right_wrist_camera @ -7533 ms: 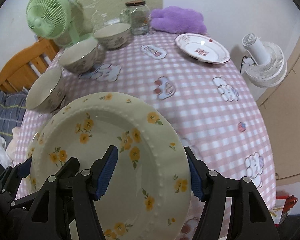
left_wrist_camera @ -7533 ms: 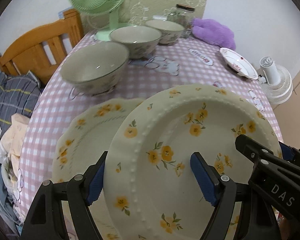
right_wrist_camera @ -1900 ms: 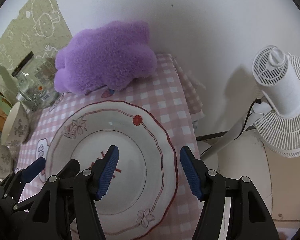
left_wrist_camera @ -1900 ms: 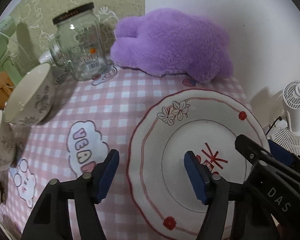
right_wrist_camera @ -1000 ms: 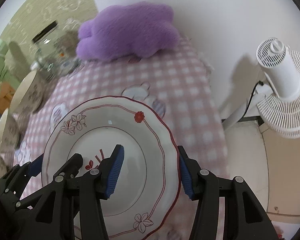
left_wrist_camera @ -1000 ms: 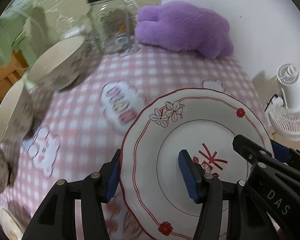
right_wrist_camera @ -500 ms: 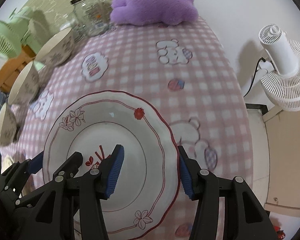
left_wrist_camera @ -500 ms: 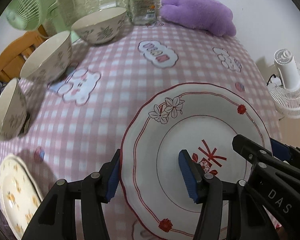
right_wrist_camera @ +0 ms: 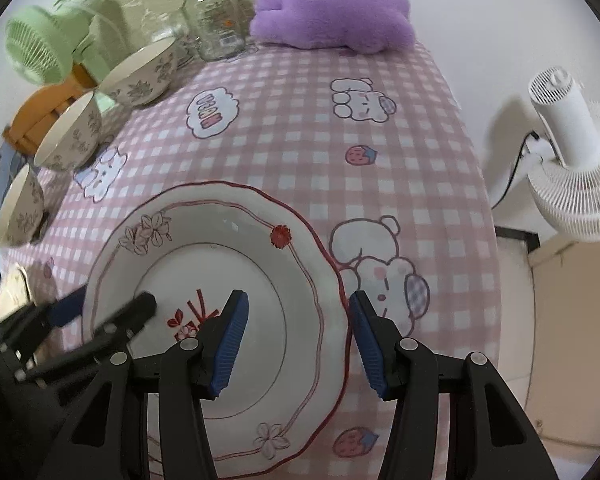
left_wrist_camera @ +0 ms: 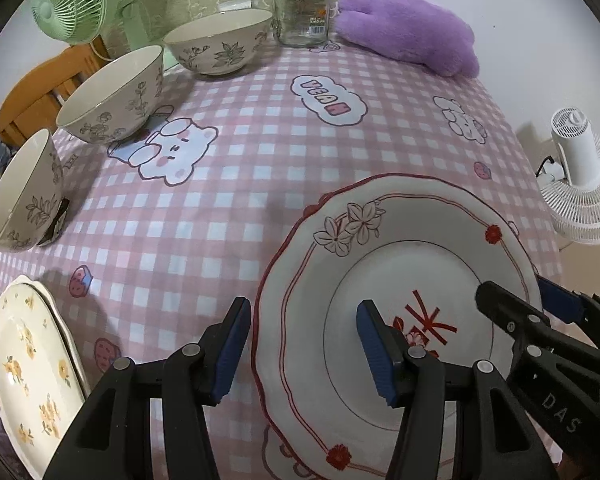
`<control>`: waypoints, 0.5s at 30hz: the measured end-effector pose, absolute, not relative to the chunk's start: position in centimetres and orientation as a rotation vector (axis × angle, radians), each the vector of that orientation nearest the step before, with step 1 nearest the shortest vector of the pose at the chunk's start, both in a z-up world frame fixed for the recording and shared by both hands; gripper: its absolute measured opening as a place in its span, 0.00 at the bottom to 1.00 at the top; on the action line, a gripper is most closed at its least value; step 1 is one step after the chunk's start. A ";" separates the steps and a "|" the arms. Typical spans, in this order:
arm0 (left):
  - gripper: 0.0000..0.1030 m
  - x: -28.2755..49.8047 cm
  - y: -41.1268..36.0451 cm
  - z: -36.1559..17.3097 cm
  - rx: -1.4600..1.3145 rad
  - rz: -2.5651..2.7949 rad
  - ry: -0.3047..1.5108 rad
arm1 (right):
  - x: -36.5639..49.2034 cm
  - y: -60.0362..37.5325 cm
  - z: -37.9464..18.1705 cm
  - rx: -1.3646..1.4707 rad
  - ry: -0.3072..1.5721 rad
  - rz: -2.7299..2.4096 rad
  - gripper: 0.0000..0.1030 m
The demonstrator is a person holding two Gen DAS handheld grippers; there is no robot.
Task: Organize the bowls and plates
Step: 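Lift the red-rimmed plate with both tools and carry it toward the yellow-flower plates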
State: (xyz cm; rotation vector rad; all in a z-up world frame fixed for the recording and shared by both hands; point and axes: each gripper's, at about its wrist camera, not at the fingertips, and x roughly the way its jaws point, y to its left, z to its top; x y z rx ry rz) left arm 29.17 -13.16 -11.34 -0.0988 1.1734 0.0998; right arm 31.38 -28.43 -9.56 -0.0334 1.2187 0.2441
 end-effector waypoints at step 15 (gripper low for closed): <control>0.56 28.7 -14.0 -10.5 -0.058 0.085 1.150 | 31.5 -28.1 -10.0 -0.076 1.237 0.197 0.44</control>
